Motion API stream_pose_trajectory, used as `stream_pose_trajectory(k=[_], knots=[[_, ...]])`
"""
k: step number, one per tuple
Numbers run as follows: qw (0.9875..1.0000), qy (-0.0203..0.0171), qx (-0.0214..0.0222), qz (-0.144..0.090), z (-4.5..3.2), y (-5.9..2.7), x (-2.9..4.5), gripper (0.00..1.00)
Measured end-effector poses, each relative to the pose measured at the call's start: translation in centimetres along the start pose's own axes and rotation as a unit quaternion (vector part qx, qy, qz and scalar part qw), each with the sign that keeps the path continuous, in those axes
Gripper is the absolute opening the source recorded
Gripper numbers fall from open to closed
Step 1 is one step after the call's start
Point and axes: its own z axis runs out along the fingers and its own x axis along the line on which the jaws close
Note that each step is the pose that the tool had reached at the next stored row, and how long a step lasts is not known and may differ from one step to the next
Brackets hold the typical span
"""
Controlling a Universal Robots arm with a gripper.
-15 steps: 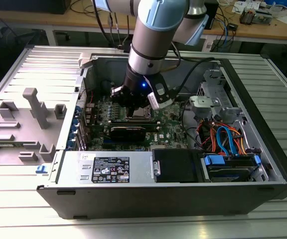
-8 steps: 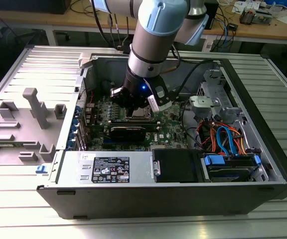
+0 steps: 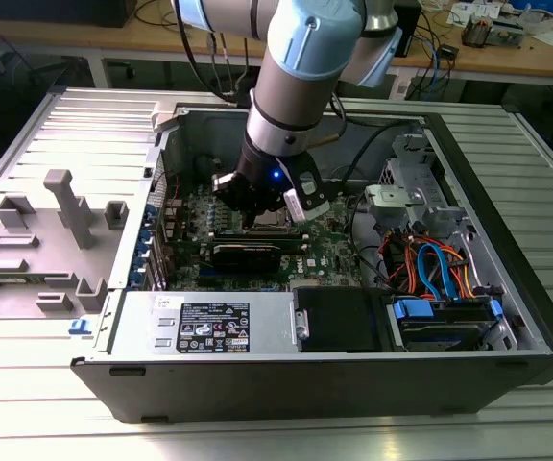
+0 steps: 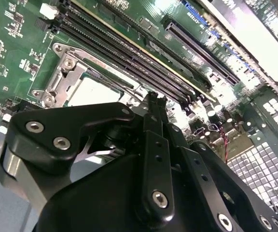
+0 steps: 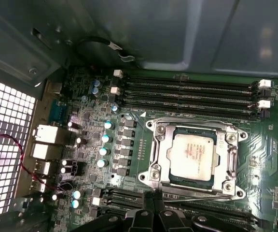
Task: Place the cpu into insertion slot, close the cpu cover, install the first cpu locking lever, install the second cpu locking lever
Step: 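Install the second cpu locking lever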
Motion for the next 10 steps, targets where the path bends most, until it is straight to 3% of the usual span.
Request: stream_pose_trajectory(k=[2,10], knots=[[1.0,0.0002,-0.0056,-0.001,0.07,-0.01,-0.01,0.11],[0.9999,-0.0003,-0.0141,-0.002,0.19,-0.33,0.01,0.11]])
